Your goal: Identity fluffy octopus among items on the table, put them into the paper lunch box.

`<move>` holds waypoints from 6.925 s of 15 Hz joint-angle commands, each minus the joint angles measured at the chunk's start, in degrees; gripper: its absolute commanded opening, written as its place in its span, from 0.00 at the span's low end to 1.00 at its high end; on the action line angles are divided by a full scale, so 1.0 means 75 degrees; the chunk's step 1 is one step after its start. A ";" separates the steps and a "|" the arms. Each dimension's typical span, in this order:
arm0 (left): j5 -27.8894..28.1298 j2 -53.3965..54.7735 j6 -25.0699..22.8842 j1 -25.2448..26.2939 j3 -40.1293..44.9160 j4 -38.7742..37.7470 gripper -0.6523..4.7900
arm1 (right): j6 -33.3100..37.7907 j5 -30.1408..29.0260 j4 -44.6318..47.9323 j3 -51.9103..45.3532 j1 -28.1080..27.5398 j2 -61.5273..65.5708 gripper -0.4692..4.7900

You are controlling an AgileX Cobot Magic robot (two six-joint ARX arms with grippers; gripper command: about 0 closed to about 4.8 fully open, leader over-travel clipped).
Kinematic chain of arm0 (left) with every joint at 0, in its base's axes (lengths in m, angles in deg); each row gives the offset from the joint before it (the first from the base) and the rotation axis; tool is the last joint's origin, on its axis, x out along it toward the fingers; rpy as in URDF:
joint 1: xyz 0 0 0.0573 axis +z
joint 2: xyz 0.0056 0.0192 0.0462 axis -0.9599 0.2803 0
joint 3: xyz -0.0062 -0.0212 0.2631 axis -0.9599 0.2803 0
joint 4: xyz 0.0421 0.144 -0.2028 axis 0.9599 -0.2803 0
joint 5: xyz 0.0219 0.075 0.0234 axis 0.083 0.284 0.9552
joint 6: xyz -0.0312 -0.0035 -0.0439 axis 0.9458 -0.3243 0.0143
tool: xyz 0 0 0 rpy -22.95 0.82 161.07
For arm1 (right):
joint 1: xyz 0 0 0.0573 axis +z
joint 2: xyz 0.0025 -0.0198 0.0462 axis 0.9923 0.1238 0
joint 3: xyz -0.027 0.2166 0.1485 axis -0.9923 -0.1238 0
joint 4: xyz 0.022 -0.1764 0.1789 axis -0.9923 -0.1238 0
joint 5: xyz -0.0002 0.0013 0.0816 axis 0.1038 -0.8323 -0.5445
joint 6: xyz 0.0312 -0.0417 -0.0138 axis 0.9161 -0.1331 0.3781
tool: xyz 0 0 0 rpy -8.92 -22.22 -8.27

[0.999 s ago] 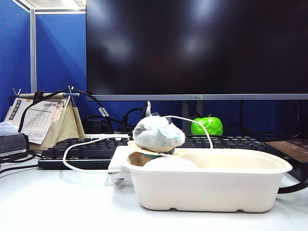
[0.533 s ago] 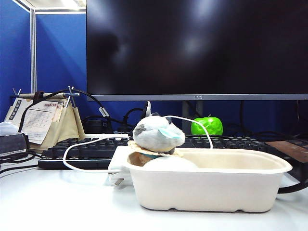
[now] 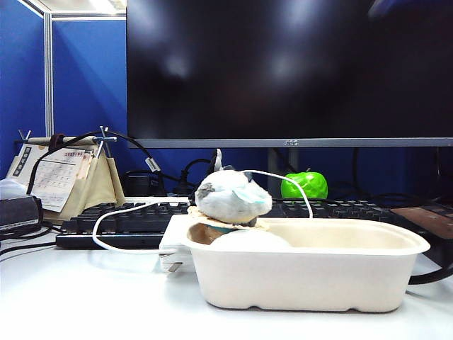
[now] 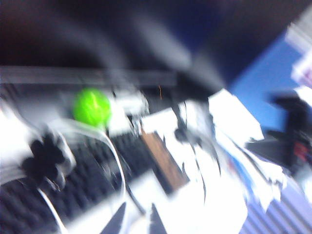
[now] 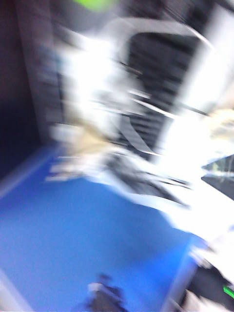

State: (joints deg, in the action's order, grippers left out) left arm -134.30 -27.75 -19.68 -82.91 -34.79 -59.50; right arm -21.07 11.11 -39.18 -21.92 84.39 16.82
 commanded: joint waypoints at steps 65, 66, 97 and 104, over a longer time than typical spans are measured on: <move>0.3675 0.2259 -0.0930 -0.1754 -0.0003 0.0358 0.23 | -0.0166 0.2168 0.1749 0.4916 0.3182 0.7571 0.09; 0.3675 0.2259 -0.0930 -0.1754 -0.0003 0.0361 0.23 | -0.0490 0.2226 0.1399 0.4975 0.3177 0.7268 0.09; -0.2157 0.2256 -0.0933 -0.1754 -0.0003 -0.0874 0.23 | -0.3267 0.3724 -0.7898 0.4832 0.3249 0.3477 0.09; -0.2154 0.2256 -0.0933 -0.1754 -0.0003 -0.0842 0.23 | -0.3258 0.3523 -0.5811 0.2865 0.3343 0.3483 0.09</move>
State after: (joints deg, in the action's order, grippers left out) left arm -149.86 -10.68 -26.41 -96.07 -34.68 -66.61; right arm -45.42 39.04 -86.48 -0.02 109.30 43.20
